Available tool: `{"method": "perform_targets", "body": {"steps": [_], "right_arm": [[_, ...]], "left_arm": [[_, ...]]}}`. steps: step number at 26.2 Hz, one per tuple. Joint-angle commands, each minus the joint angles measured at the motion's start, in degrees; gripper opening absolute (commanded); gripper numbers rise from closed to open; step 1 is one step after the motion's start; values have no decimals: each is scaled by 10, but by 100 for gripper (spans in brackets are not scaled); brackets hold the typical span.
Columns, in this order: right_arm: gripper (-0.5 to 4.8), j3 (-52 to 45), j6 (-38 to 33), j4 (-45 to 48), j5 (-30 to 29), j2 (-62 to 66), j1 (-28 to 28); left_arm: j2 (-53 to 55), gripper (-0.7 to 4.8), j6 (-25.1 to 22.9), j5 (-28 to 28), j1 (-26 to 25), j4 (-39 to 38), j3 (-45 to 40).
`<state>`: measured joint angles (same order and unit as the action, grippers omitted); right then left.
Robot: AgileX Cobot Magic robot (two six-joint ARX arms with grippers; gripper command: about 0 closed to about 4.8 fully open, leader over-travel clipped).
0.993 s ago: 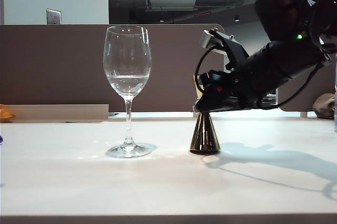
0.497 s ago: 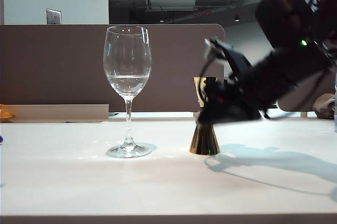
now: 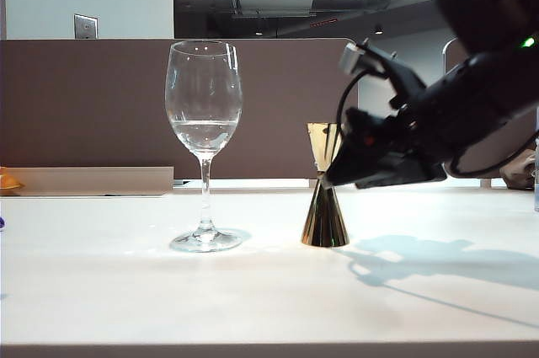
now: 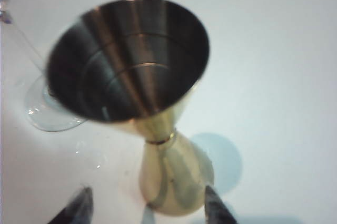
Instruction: Pick up the jigger and pour the water inside into the glass.
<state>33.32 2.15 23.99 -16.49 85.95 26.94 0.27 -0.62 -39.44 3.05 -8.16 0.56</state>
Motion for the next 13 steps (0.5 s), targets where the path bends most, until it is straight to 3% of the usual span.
{"method": "perform_targets", "body": {"steps": [1,7,9,10,11,13], "right_arm": [[267,-22,-7,-20,0,-48,0],[255,-75,-14,-89,23,-169,0],[171,-89,-21,-123,37,-218,0],[53,-101,-21,-150,48,-267,0],[15,-115,-21,-153,50,-309,0],[-5,-138,-21,-151,58,-377,0]], "left_arm": [[1,-5,-5,-4,-1,1,-1],[1,-5,-4,-4,-1,1,-1],[1,-5,-4,-4,-1,1,-1],[1,-5,-4,-4,-1,1,-1],[1,-5,-5,-4,-1,1,-1],[1,-5,-4,-4,-1,1,-1]]}}
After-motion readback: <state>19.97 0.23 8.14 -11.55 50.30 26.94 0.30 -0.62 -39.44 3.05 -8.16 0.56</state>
